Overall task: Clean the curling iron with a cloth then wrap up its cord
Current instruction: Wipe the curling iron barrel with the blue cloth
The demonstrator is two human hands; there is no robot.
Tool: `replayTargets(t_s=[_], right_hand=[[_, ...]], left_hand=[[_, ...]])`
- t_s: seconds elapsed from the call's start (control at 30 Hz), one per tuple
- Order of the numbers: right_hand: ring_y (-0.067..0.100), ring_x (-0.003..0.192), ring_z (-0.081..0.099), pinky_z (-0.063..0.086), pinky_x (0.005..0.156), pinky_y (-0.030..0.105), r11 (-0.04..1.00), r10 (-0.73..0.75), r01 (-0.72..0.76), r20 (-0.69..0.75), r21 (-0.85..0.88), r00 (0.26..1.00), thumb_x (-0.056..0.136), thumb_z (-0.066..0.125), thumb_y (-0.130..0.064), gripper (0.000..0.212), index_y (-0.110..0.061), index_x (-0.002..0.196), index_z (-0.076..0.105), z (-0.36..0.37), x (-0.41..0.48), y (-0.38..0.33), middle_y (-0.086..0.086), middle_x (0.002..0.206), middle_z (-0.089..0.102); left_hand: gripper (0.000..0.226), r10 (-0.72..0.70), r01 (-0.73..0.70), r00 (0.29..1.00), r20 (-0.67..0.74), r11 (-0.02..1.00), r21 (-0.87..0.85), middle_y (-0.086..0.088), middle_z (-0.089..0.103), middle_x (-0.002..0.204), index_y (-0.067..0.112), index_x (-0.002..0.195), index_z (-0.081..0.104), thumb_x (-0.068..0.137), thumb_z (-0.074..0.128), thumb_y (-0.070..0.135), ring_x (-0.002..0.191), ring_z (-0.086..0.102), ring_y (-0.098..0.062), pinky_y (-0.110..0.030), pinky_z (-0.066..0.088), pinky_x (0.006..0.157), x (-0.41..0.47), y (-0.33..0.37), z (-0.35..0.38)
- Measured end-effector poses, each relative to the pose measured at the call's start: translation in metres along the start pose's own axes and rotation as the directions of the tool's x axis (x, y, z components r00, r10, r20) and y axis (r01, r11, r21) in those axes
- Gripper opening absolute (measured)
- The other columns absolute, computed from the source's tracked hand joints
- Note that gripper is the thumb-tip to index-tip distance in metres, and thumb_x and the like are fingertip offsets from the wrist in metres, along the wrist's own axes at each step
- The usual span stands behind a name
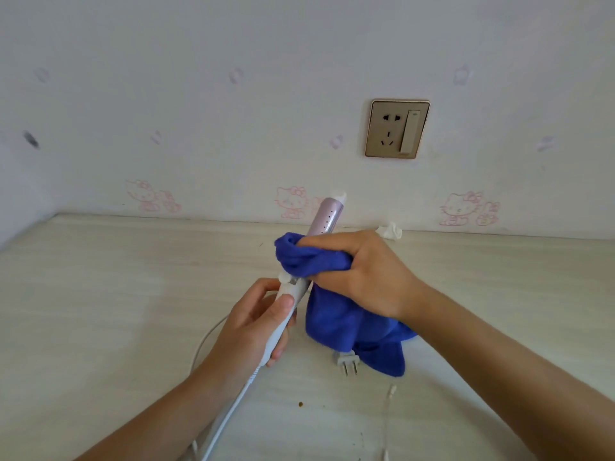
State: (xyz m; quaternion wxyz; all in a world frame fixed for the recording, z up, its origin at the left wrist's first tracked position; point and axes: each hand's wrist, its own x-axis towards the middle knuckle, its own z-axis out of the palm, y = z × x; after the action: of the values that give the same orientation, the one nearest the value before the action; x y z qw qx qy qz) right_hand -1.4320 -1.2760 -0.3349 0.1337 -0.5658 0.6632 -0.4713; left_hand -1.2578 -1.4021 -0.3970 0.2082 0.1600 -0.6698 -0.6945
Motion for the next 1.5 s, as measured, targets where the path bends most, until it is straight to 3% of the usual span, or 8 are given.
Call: replayTargets(t_s=[0.2,0.37,0.53,0.67,0.83,1.07,1.27,1.5], right_hand=[[0.012,0.100,0.073,0.059,0.088,0.033,0.999,0.007,0.012,-0.373,0.047,0.928,0.090,0.067,0.001,0.040,-0.029,0.114,0.077,-0.025,0.009,0.005,-0.009,0.105,0.078],[0.002,0.107,0.071,0.056,0.092,0.022,0.998,0.024,-0.021,-0.066,0.059,0.998,0.085,0.069,-0.005,0.048,-0.035,0.122,0.074,0.000,0.000,0.001,-0.019,0.112,0.077],[-0.003,0.109,0.069,0.053,0.091,0.014,0.999,-0.004,0.005,-0.013,0.034,1.000,0.084,0.068,-0.002,0.051,-0.031,0.126,0.073,-0.005,-0.001,-0.003,-0.025,0.116,0.074],[0.000,0.101,0.071,0.051,0.084,0.010,0.999,-0.015,0.014,0.012,0.041,1.000,0.082,0.066,-0.001,0.049,-0.031,0.119,0.075,-0.002,-0.003,-0.008,-0.022,0.109,0.076],[0.004,0.100,0.072,0.055,0.086,0.018,0.999,0.007,-0.009,0.039,0.040,0.999,0.082,0.067,-0.003,0.048,-0.030,0.121,0.074,0.002,-0.003,-0.007,-0.018,0.109,0.077],[0.005,0.107,0.072,0.059,0.094,0.035,0.999,0.014,-0.004,-0.190,0.051,0.982,0.086,0.069,-0.002,0.047,-0.031,0.122,0.075,-0.011,0.005,0.004,-0.015,0.111,0.078],[0.009,0.099,0.072,0.058,0.083,0.020,0.994,-0.011,0.044,-0.321,0.096,0.947,0.091,0.065,0.002,0.046,-0.037,0.113,0.075,-0.033,0.010,0.008,-0.012,0.105,0.078],[0.006,0.104,0.071,0.055,0.084,0.016,0.991,0.023,0.041,-0.465,0.129,0.885,0.092,0.065,-0.002,0.038,-0.028,0.118,0.075,-0.050,0.014,0.011,-0.016,0.110,0.076]], left_hand=[[0.031,0.037,-0.039,0.999,0.033,0.997,0.065,-0.004,0.057,0.068,0.016,0.121,0.056,0.093,0.063,0.027,0.047,0.045,-0.020,-0.029,0.040,0.044,-0.004,-0.001,0.001],[0.018,-0.038,0.038,0.999,0.007,0.999,0.017,-0.007,0.058,0.076,0.023,0.091,0.064,0.089,0.060,0.040,0.044,0.035,-0.017,-0.022,0.026,0.041,-0.005,0.002,-0.002],[0.085,-0.035,0.030,0.999,0.038,0.993,0.118,-0.004,0.049,0.061,0.003,0.085,0.045,0.080,0.050,0.088,0.040,0.030,-0.017,-0.024,0.027,0.040,-0.003,0.000,-0.003],[0.068,-0.007,-0.001,0.998,0.067,0.993,0.115,-0.006,0.056,0.067,0.011,0.085,0.049,0.084,0.055,0.079,0.038,0.041,-0.020,-0.028,0.037,0.045,-0.002,-0.001,-0.002],[0.044,-0.093,0.097,0.990,0.106,0.995,-0.034,-0.013,0.066,0.086,0.007,0.113,0.057,0.091,0.062,0.045,0.040,0.044,-0.022,-0.025,0.035,0.045,-0.001,0.001,-0.003],[0.054,-0.119,0.124,0.992,0.052,0.987,-0.107,-0.013,0.052,0.067,-0.001,0.111,0.065,0.086,0.047,0.043,0.036,0.033,-0.019,-0.025,0.025,0.042,0.002,0.000,-0.003],[0.074,-0.128,0.129,0.992,0.020,0.989,-0.073,-0.004,0.052,0.065,0.014,0.101,0.074,0.078,0.049,0.080,0.036,0.035,-0.016,-0.021,0.031,0.040,0.002,-0.001,-0.003],[0.084,-0.018,0.017,0.999,0.046,1.000,0.015,-0.007,0.053,0.068,-0.006,0.101,0.054,0.080,0.064,0.075,0.037,0.036,-0.017,-0.022,0.031,0.041,-0.001,0.000,0.000]])
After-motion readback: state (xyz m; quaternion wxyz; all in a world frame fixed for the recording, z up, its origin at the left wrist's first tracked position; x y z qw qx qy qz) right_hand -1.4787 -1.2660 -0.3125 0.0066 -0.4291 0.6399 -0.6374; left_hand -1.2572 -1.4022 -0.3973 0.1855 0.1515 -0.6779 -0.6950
